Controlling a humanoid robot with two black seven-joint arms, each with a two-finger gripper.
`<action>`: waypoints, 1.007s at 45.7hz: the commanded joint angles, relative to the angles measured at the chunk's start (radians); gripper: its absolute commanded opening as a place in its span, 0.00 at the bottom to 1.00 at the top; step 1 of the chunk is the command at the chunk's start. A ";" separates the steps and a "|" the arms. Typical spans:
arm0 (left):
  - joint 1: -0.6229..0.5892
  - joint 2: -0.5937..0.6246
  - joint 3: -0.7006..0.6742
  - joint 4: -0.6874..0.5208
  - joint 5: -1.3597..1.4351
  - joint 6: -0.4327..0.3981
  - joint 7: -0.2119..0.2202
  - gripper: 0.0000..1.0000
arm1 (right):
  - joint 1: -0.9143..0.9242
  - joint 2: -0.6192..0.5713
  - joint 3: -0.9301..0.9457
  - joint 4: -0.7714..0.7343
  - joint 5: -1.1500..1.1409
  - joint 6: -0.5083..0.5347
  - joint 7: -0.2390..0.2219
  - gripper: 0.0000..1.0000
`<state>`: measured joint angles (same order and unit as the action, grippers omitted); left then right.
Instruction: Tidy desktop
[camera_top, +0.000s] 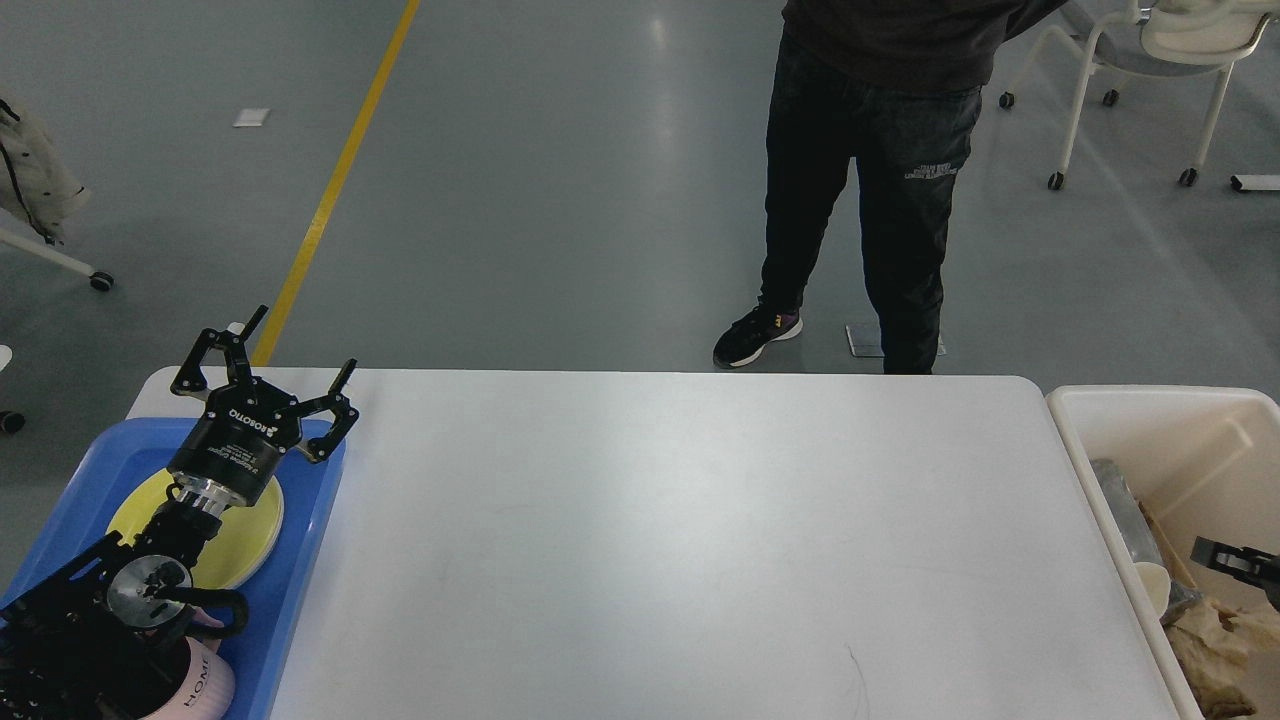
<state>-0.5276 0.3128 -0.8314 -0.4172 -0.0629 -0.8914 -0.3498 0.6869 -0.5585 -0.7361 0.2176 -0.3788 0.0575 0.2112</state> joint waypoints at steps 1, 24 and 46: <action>0.000 0.000 0.000 0.000 0.000 0.000 0.000 1.00 | 0.236 -0.014 0.251 0.101 0.062 0.008 -0.007 1.00; 0.000 0.000 -0.002 0.000 0.000 0.000 0.000 1.00 | 0.111 0.371 1.280 0.252 0.850 0.326 0.200 1.00; 0.000 0.000 -0.002 0.000 0.000 0.000 0.000 1.00 | 0.008 0.410 1.314 0.135 0.868 0.516 0.260 1.00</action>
<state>-0.5277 0.3126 -0.8322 -0.4172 -0.0629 -0.8912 -0.3497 0.6976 -0.1454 0.5774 0.3486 0.4876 0.5739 0.4721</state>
